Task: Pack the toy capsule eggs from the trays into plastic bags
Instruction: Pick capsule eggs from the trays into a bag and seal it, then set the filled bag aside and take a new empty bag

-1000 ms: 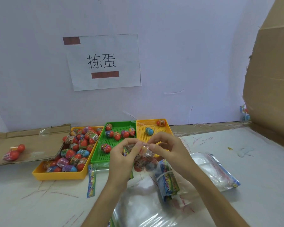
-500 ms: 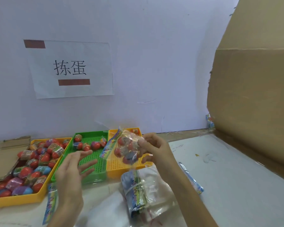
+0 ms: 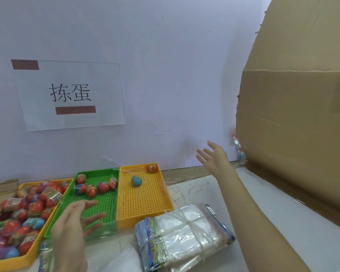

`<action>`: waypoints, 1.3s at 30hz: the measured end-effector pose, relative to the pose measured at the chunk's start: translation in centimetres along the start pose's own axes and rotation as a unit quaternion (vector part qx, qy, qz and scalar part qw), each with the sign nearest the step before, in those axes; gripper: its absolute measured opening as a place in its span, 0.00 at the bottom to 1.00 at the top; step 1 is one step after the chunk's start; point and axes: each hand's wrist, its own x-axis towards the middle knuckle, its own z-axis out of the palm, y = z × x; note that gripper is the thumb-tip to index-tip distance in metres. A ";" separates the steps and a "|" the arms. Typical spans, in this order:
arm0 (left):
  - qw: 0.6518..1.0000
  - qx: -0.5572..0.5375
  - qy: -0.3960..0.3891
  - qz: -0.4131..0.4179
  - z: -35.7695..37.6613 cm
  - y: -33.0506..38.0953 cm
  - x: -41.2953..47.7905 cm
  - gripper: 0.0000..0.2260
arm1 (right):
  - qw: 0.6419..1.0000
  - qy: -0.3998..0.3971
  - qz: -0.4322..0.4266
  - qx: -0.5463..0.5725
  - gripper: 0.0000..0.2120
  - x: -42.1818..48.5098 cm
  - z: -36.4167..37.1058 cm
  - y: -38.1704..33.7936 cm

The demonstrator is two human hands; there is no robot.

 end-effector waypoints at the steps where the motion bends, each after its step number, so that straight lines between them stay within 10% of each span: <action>1: 1.000 0.008 -0.007 0.003 0.2 0.0 -0.1 0.12 | 1.000 -0.009 0.003 -0.027 0.18 -0.3 -0.3 0.7; 8: 0.976 0.151 -0.144 0.062 0.8 -0.8 -1.3 0.13 | 0.970 -0.111 -0.068 -0.207 0.10 -6.3 0.1 4.9; 14: 0.846 0.423 -0.207 0.250 0.7 -1.4 -2.3 0.03 | 0.843 -0.266 -0.149 -0.442 0.07 -10.2 1.6 7.5; 20: 0.815 0.450 -0.257 0.261 0.1 -1.0 -1.6 0.05 | 0.765 -0.345 -0.182 -0.513 0.08 -12.3 2.7 9.6; 28: 0.718 0.569 -0.374 0.145 -2.2 0.2 0.6 0.15 | 0.774 -0.305 -0.222 -0.508 0.06 -12.1 2.9 10.8; 39: 0.712 0.572 -0.383 0.141 -1.4 -0.6 0.4 0.05 | 0.771 -0.285 -0.239 -0.516 0.07 -11.8 2.8 11.1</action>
